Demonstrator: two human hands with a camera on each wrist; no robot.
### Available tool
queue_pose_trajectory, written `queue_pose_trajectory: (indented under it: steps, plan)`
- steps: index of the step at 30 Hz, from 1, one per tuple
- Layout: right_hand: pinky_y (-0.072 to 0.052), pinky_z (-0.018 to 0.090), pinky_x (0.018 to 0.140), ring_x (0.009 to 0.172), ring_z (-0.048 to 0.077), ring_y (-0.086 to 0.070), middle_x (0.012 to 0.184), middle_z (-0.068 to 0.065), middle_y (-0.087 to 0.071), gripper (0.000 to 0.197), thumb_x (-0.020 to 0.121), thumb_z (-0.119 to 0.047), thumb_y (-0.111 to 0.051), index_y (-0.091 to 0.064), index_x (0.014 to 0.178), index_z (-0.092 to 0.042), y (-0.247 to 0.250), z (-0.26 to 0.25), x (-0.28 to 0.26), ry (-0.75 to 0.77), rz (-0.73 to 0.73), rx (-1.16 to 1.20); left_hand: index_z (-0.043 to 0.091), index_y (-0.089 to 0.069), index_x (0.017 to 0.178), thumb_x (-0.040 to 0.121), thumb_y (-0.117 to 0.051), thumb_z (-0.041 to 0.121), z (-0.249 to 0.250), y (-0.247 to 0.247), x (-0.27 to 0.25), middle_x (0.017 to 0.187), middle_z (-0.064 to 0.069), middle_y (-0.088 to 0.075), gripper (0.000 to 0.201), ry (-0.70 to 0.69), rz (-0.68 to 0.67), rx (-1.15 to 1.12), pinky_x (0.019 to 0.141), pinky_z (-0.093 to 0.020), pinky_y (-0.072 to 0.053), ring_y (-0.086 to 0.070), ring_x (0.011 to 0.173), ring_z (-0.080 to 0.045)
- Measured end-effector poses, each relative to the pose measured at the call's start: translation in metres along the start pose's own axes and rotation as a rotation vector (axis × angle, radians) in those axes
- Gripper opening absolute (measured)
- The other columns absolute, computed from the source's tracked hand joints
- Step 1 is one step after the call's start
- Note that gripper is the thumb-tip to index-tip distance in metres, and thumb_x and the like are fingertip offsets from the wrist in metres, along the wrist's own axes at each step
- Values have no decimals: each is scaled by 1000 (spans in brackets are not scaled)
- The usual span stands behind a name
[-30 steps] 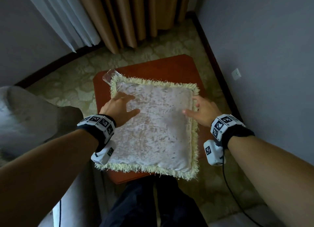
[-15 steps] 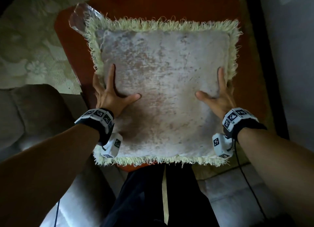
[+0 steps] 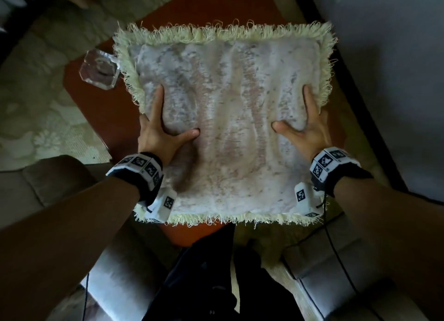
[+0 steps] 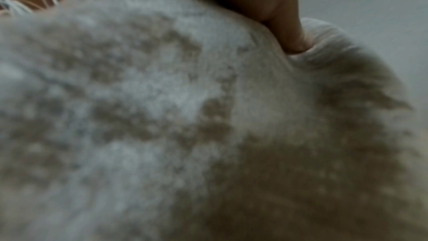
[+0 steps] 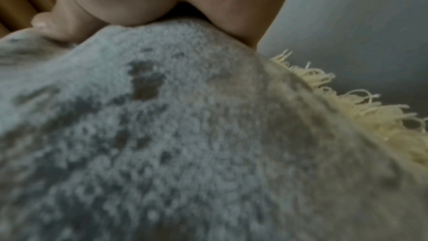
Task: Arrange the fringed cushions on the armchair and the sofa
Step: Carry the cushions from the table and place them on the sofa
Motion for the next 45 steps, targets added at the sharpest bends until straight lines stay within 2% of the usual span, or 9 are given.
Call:
queue_pose_trajectory:
  steps: [4,11,14,19,24,30,37,40,45]
  plan:
    - [-34,48,113,145,43,-25,159,20,-14,109,58,-76,-75,-9,145,-67,75,0,-39,19,153,22,70,-4,142,65,-86,51,69,-6,-28,147,-12,-32,114,-144,-25,16,110,-48,-35,-39,136,-37]
    - [-25,44,116,149,34,-16,163,10,-9,104,73,-62,-75,-7,151,-58,215,44,-172,32,428,98,70,-2,142,66,-81,56,183,-46,-143,159,-14,-18,112,-410,-107,41,109,-52,-36,-30,143,-39]
    - [-19,49,117,151,32,-8,165,1,-7,104,72,-66,-73,-5,150,-59,272,91,-259,37,556,153,67,-2,145,63,-76,64,229,-77,-225,155,-14,-23,111,-568,-164,51,109,-50,-35,-35,139,-38]
    - [-22,48,116,147,31,-21,161,4,-17,104,71,-65,-74,-7,151,-58,358,195,-441,-33,822,218,61,-6,149,58,-73,68,287,-143,-400,156,-15,-24,113,-853,-287,44,114,-47,-32,-33,142,-36]
    - [-15,53,117,151,30,-6,165,-10,-11,104,74,-67,-71,-7,155,-50,431,291,-627,-70,1076,182,59,-4,149,63,-78,63,323,-227,-580,153,-13,-28,113,-1091,-444,7,116,-47,-29,-32,142,-34]
    - [-31,55,110,146,39,-23,160,15,-16,96,73,-72,-67,-7,147,-64,461,385,-801,-293,1334,201,57,-3,150,67,-79,59,334,-312,-747,147,-17,-32,112,-1280,-607,33,111,-45,-33,-39,135,-37]
    - [-36,56,109,141,45,-32,154,23,-20,95,69,-76,-67,-7,143,-69,463,480,-878,-456,1434,290,64,-3,146,60,-76,68,326,-416,-839,146,-12,-33,113,-1308,-817,86,108,-52,-40,-44,130,-39]
    - [-38,49,105,138,42,-37,155,19,-23,93,72,-74,-66,-10,145,-66,471,511,-884,-509,1459,299,68,-2,144,58,-73,72,325,-461,-854,147,-13,-32,111,-1297,-873,114,107,-57,-41,-45,130,-41]
    - [-36,56,110,146,39,-27,160,17,-17,92,70,-79,-63,-9,144,-69,502,560,-875,-515,1455,275,76,2,136,56,-71,74,327,-521,-864,153,-15,-25,108,-1255,-909,141,110,-59,-37,-40,134,-42]
Point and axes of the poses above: each hand's wrist, its own x-axis towards the middle knuckle, its own y-axis out of the back of the hand, z = x × y, the point moved 9 cm from there along x, towards the middle knuckle
